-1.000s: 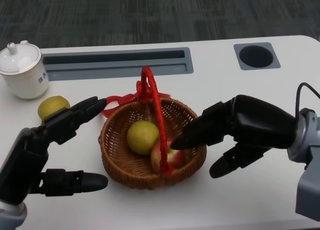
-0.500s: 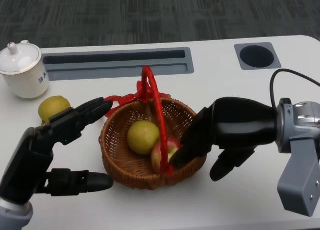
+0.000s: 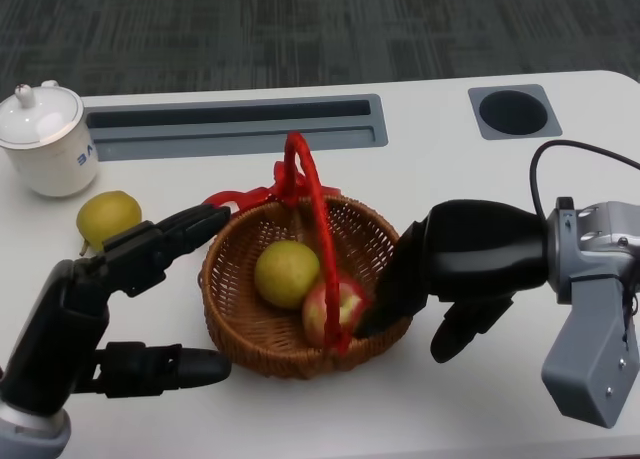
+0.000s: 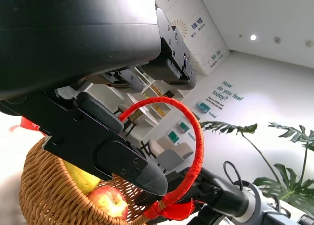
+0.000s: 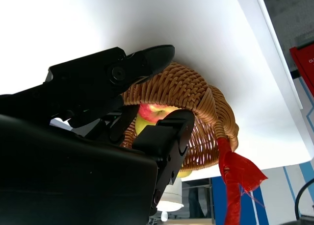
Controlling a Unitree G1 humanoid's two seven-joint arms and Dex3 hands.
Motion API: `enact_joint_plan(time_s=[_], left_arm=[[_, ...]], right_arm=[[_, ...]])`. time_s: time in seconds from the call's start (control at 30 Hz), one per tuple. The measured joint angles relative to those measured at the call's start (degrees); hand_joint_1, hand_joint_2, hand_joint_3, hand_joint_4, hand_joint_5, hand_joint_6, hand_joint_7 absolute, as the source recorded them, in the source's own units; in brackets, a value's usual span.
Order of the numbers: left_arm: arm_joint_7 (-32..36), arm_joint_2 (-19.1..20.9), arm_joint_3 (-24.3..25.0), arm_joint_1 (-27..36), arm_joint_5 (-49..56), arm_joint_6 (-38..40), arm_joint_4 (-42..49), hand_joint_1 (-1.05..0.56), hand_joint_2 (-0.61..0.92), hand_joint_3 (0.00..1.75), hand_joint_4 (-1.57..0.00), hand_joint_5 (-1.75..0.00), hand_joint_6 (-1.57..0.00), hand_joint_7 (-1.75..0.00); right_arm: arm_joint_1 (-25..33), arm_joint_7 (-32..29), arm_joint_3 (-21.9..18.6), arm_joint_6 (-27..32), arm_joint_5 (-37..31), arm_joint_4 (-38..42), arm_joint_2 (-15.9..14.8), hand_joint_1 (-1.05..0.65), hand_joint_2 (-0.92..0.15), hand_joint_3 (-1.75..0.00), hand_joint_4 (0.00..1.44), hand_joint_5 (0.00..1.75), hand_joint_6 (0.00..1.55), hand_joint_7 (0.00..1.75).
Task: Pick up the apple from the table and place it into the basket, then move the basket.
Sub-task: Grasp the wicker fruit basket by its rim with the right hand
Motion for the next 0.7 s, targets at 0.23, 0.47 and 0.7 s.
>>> enact_joint_plan(time_s=[0.23,0.47,0.7], left_arm=[[0.0,-0.96,-0.09,0.17,-0.96,-0.04,-0.03,-0.58,0.72,0.0,-0.61,-0.03,-0.57,-0.01],[0.08,-2.23,0.47,0.23,-0.92,-0.53,-0.09,-0.58,0.72,0.0,-0.65,-0.04,-0.59,-0.01],[0.36,-3.76,1.19,2.24,-1.08,-0.49,-2.47,-0.55,0.73,0.0,-0.71,-0.05,-0.63,-0.02]], right_arm=[[-0.65,-1.65,4.21,4.93,-1.83,0.93,1.81,-0.64,-0.88,0.0,0.94,0.03,0.78,0.01],[-1.9,-2.49,5.64,7.05,-1.61,2.73,3.64,-0.46,-0.84,0.0,1.04,0.05,0.85,0.03],[-2.46,-3.68,6.01,7.13,-0.52,4.91,4.63,-0.28,-0.88,0.0,1.0,0.78,1.02,0.01]])
